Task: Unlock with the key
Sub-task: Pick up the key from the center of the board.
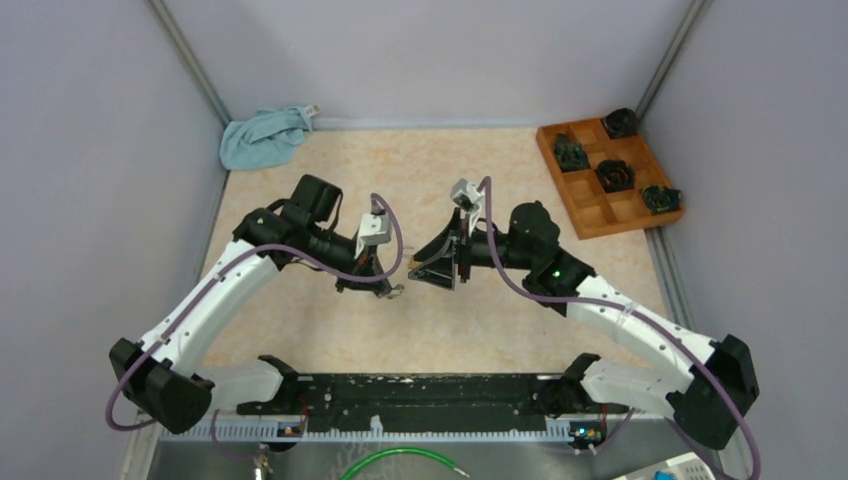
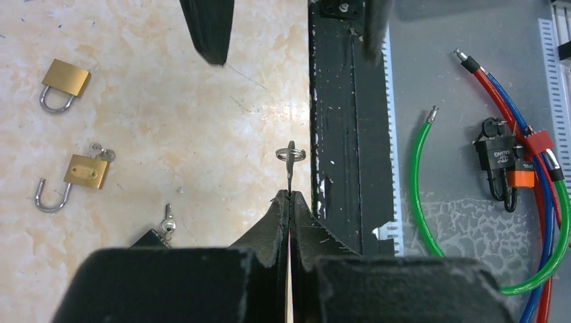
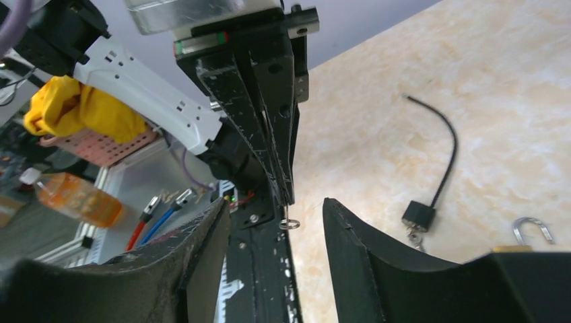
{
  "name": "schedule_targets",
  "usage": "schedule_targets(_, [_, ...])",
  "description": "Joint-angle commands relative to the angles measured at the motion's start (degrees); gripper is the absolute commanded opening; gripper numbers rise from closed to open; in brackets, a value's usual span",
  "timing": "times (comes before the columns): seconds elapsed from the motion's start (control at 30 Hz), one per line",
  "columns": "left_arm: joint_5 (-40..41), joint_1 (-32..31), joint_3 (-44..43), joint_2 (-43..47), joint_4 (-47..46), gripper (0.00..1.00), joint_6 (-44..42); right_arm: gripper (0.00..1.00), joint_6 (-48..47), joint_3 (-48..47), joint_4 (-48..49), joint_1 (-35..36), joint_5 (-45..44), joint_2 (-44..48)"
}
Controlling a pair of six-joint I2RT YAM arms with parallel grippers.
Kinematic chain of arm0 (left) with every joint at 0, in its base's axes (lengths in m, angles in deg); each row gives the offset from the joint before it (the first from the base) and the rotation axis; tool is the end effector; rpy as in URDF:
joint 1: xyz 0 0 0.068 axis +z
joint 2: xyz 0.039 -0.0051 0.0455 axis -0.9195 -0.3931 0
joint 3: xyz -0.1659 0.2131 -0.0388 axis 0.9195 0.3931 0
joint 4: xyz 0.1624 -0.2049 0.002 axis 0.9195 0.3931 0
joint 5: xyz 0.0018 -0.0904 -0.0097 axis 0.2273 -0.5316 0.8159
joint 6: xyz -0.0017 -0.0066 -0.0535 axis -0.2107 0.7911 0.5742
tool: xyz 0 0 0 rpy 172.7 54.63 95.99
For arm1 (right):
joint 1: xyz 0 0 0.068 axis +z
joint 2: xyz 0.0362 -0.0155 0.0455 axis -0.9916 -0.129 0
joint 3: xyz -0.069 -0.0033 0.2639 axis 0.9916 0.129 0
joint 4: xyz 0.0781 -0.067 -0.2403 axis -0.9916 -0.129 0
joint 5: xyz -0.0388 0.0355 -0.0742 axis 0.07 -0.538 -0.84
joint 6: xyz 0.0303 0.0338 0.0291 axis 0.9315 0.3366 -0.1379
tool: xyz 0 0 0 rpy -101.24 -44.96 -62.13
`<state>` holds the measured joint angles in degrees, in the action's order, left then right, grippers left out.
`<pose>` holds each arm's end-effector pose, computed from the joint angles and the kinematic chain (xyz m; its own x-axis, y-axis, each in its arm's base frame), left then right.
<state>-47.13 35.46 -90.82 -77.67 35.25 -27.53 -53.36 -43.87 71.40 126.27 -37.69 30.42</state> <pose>0.1751 -0.1405 0.3396 -0.1589 0.5168 -0.8412 0.9759 -0.0469 -0.2131 0.1556 0.1785 0.3442 -0.4048 0.0437 -0.9134 -0.9017 0.1468 0.4067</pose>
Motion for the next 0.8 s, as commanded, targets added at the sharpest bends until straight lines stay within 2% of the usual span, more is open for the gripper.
schedule_targets(0.0, [0.8, -0.1, -2.5, 0.1, 3.5, 0.0, -2.0, 0.5, 3.3, 0.3, 9.2, 0.3, 7.5, -3.9])
schedule_targets(0.37, [1.9, -0.2, -3.8, -1.2, 4.9, 0.0, -3.0, 0.33, -1.2, -3.5, 3.9, 4.5, 6.0, -10.3])
schedule_targets(0.47, [2.2, -0.3, -3.8, -1.2, 5.0, 0.0, -3.5, 0.33, -2.6, -4.6, 1.1, 5.0, 3.9, -11.4])
schedule_targets(0.63, [2.5, -0.6, -3.5, -1.3, 4.9, 0.0, -3.8, 0.31, -2.5, -4.6, 2.4, 6.1, 4.4, -12.3])
schedule_targets(0.77, [2.7, -0.7, -4.2, -1.6, 5.2, 0.0, -4.1, 0.13, -4.6, -5.8, -1.4, 6.4, 2.8, -12.9])
